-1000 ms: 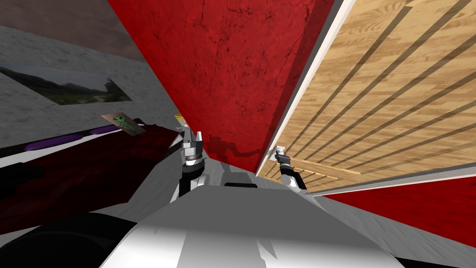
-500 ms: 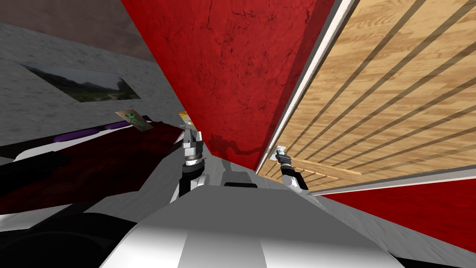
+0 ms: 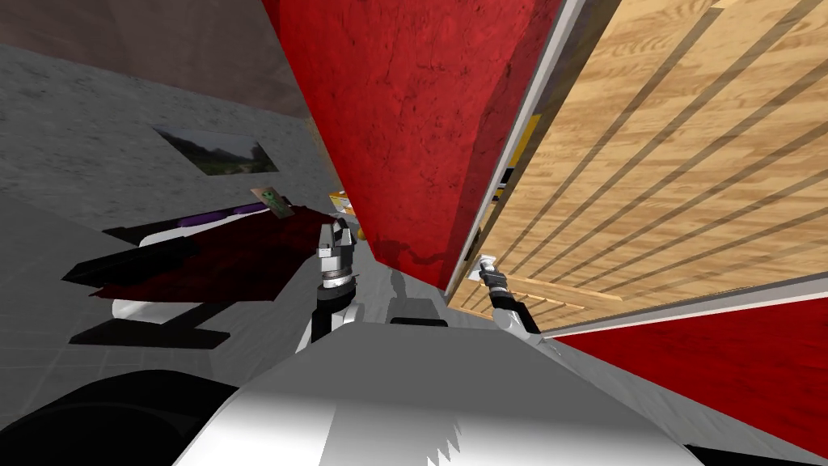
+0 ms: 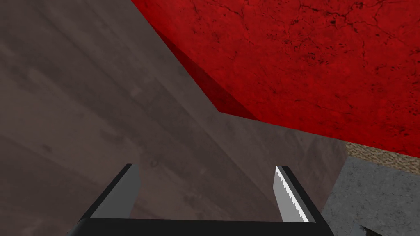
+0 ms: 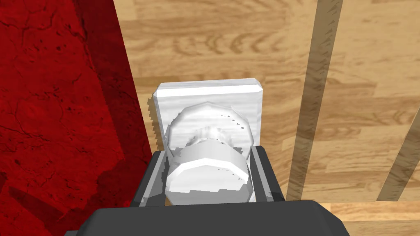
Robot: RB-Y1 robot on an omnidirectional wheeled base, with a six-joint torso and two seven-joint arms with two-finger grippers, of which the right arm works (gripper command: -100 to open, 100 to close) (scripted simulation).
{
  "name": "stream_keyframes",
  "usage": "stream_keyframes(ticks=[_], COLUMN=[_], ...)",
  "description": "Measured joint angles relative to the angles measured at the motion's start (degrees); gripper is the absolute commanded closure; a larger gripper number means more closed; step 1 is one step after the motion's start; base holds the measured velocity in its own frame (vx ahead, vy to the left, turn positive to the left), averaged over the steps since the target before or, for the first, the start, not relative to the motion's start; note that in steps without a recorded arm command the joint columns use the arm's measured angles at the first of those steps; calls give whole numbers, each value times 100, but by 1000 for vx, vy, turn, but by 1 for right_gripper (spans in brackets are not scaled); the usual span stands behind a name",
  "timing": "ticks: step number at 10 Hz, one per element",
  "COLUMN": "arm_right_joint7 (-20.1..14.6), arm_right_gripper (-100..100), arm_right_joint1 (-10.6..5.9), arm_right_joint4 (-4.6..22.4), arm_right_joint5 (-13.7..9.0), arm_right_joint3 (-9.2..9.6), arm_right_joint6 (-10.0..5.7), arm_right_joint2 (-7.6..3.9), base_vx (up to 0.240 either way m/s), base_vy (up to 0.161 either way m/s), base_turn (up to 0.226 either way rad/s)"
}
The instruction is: Pull the door open
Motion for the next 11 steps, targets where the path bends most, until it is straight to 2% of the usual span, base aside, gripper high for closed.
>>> stream_keyframes(ticks=[2,3,8,11], arm_right_joint7=[-167,-178,-355,-483], arm_right_gripper=[100,100,100,100], arm_right_joint1=[23,33,31,91], arm_right_joint4=[-9,-8,-100,-199], arm_right_joint5=[46,51,174,263], arm_right_joint3=[121,146,340,493], arm_right_joint6=[-49,-37,-120,-185], arm_right_joint2=[-114,-111,-285,-416], base_vx=[-164,-145,-216,-239], base_vy=[-49,0,-63,-75], base_turn=[84,104,114,119])
